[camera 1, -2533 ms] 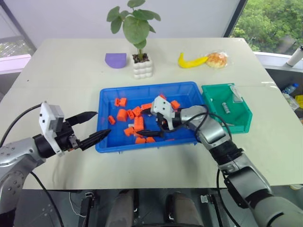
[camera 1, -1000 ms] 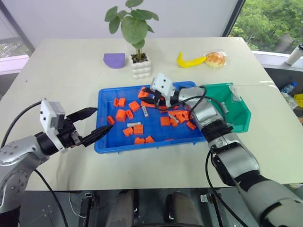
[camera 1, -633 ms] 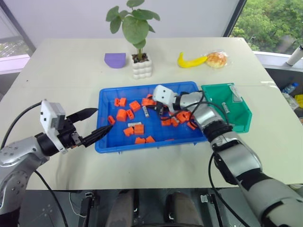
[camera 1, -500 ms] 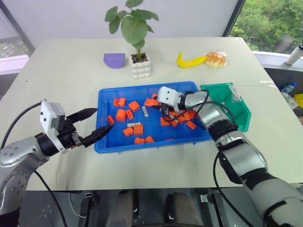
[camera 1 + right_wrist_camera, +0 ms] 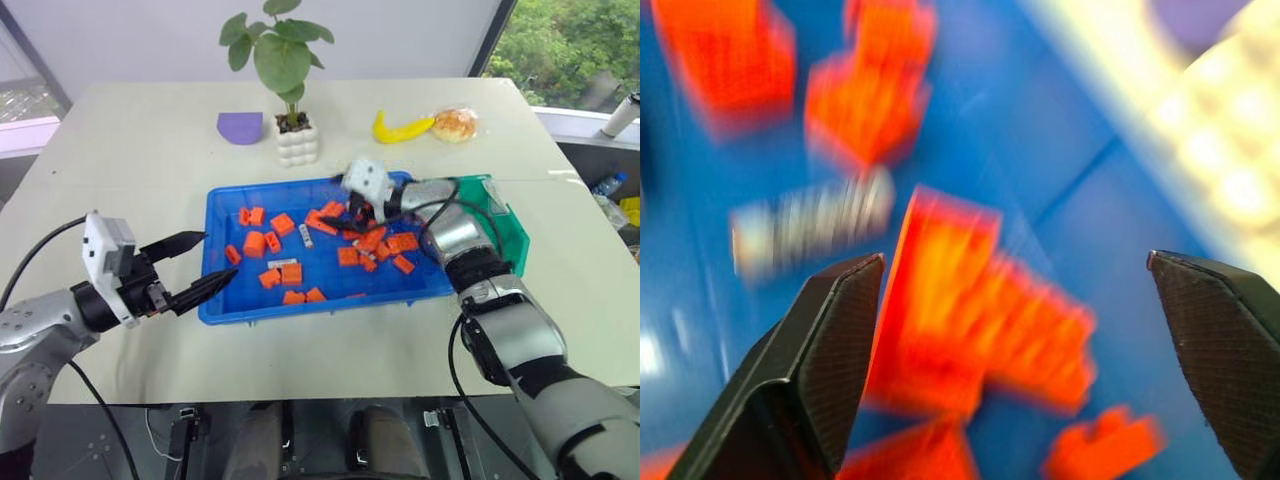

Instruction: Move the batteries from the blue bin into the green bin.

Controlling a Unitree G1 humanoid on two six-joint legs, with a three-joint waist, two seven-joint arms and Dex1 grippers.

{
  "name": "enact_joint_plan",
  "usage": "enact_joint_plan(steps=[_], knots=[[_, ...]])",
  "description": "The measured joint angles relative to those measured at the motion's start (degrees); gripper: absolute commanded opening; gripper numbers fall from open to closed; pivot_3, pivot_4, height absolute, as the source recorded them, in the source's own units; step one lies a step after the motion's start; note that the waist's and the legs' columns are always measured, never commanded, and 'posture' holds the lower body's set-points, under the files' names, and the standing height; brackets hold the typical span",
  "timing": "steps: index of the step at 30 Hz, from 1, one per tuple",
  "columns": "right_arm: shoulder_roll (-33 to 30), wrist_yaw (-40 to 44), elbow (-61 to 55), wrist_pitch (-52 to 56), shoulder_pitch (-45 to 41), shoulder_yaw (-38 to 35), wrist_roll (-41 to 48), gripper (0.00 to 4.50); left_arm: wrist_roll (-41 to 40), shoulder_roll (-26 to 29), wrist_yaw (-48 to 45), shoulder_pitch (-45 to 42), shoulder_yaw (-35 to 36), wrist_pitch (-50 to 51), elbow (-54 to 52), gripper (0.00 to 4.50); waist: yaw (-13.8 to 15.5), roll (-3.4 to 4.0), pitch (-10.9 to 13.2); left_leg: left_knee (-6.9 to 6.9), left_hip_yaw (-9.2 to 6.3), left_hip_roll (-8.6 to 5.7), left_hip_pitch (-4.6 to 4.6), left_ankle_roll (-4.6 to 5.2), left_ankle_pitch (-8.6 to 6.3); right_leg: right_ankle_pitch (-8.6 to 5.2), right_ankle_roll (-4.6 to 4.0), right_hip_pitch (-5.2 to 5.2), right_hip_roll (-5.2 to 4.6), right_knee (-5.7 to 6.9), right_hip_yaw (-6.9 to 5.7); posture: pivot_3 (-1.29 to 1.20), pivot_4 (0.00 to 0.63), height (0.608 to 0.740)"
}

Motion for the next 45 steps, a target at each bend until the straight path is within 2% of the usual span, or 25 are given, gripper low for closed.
enact_joint_plan(steps=[5, 15, 22, 30, 45], knots=[[2.1, 3.7, -16.2, 12.0, 1.9, -0.5, 6.5, 4.41, -0.3, 2.4, -2.9, 2.5, 0.5, 0.8, 0.0, 4.50, 0.1, -0.02, 0.0, -0.01, -0.01, 0.00, 0.00, 0.00, -0.01, 0.00, 0.00, 0.00, -0.01, 0.00, 0.00, 0.00, 0.150, 0.739], [7.3, 3.1, -22.2, 18.0, 9.7, 6.1, 6.7, 4.41, -0.3, 3.0, -3.4, 5.2, 2.8, 0.6, -0.6, 4.50, 0.1, -0.01, 0.0, -0.03, 0.01, -0.03, 0.00, 0.00, -0.01, 0.01, -0.01, -0.05, -0.02, 0.02, 0.01, 0.00, 0.150, 0.739], [7.0, 5.1, -26.3, 22.9, 12.3, 10.6, 6.7, 4.41, -0.3, 2.0, -3.4, 8.4, 4.9, 0.4, -2.1, 4.50, 0.2, -0.02, 0.0, -0.03, 0.01, -0.04, 0.00, 0.00, -0.01, 0.01, -0.01, -0.04, -0.03, 0.01, 0.01, 0.00, 0.150, 0.739], [6.2, 3.4, -20.3, 19.5, 12.8, 15.1, 1.5, 4.41, -0.2, 2.0, -3.3, 7.0, 5.0, 0.3, -2.1, 4.50, 0.2, -0.02, 0.0, -0.02, 0.01, -0.05, 0.00, -0.01, -0.01, 0.00, -0.01, -0.05, -0.01, 0.01, 0.01, 0.00, 0.150, 0.739], [3.3, 2.7, -11.6, 11.6, 7.2, 15.8, -4.6, 4.41, -0.2, 1.8, -2.6, 5.2, 4.2, -0.3, -2.1, 4.50, 0.1, -0.05, 0.0, -0.03, 0.05, -0.01, 0.14, -0.01, -0.01, 0.00, -0.01, 0.06, 0.00, 0.02, 0.06, 0.00, 0.150, 0.739]])
